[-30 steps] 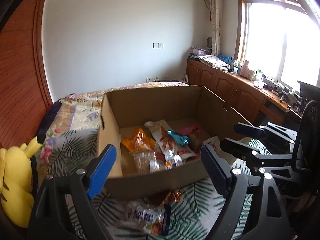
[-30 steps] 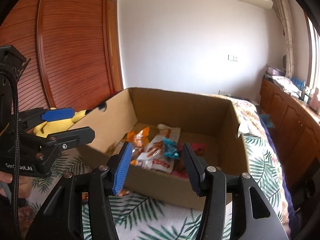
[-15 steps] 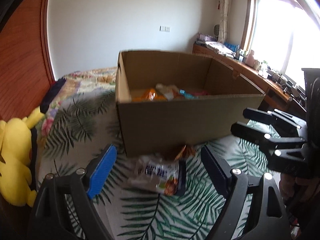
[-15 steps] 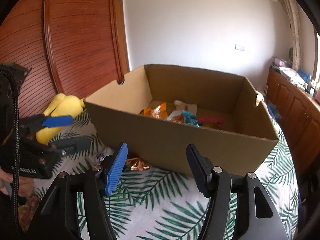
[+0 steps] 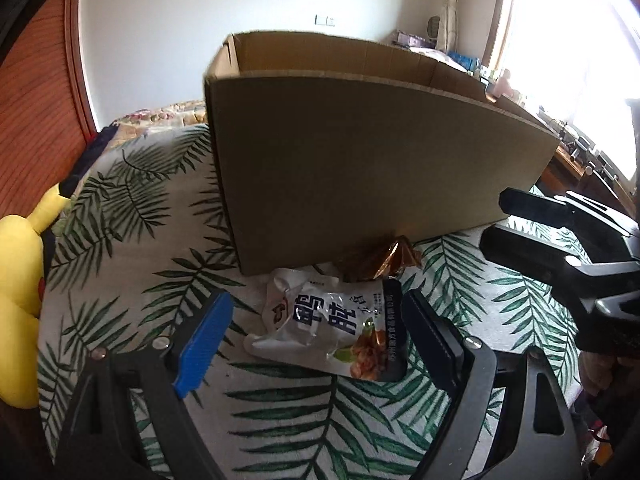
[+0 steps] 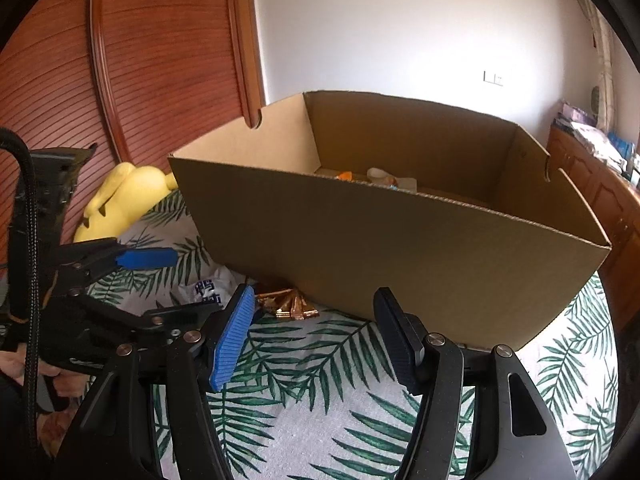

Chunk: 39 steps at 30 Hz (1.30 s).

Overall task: Organize snacks
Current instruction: 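Move both open grippers back from the box toward the remaining snacks, then grasp the white duck-neck bag with the left gripper while the right gripper grasps the copper candy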

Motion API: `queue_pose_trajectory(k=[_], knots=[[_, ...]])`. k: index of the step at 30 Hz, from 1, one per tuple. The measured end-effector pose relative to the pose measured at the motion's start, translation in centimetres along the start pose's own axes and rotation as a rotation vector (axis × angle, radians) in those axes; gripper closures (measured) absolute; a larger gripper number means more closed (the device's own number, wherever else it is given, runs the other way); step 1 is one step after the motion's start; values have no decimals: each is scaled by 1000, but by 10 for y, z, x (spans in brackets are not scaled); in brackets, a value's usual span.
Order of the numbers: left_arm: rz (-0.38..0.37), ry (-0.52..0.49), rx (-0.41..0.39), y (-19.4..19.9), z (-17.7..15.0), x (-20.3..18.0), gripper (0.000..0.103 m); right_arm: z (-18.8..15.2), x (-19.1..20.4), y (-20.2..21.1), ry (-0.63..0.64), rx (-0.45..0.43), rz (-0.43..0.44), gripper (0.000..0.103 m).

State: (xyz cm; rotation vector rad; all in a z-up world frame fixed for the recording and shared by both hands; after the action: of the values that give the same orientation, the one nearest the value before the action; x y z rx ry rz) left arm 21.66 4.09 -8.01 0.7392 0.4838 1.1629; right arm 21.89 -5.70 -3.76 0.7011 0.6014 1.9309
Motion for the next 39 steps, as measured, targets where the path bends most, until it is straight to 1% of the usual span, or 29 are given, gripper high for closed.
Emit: queue_pose_trajectory(k=[8,12,16,17,18,19,20,21,24,29,35,39], knots=[[-26,-9,68,-24,-1,-6,16,-3,-2,-8,3,17,-3,40],[-5,-54,76,-28,2,-11,14,-6,-3,-10,3,26,-1,40],[19,-93,86,-29,1,-19,14,-9,-1,-16,10,44,2,40],[16,-97,85,-28,0,-21,16,-10,0,-18,15,47,2,40],[14,-102,80,-26,0,-23,27,-10,1,-20,19,50,1,40],[18,-106,72,-24,0,-24,34,-9,2,-23,24,54,1,40],[-5,-102,61,-20,0,-25,38,-10,2,-24,27,58,0,40],[-11,-98,59,-18,-1,-24,41,-10,2,-26,30,62,1,40],[-15,-93,48,-14,-5,-27,43,-9,4,-30,39,76,2,40],[-15,-71,47,-2,-15,-23,43,-9,5,-39,49,97,5,40],[-7,-32,27,15,-18,-12,42,-10,13,-52,60,126,21,40],[6,-18,11,22,-19,2,42,-14,21,-59,90,148,23,40]])
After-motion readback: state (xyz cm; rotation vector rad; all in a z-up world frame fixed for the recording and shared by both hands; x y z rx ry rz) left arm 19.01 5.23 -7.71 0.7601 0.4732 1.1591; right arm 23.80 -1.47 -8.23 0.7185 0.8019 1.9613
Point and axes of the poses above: each gripper's, at about its wrist camera, not at the fingertips, and y roughly against the way its jaws point, x to its left, z to its top, the point moved 6 cm from there along -y, roughly the way its jaws point, and after that the axes turned 13 degrees about -y, right-handed, at the moved point
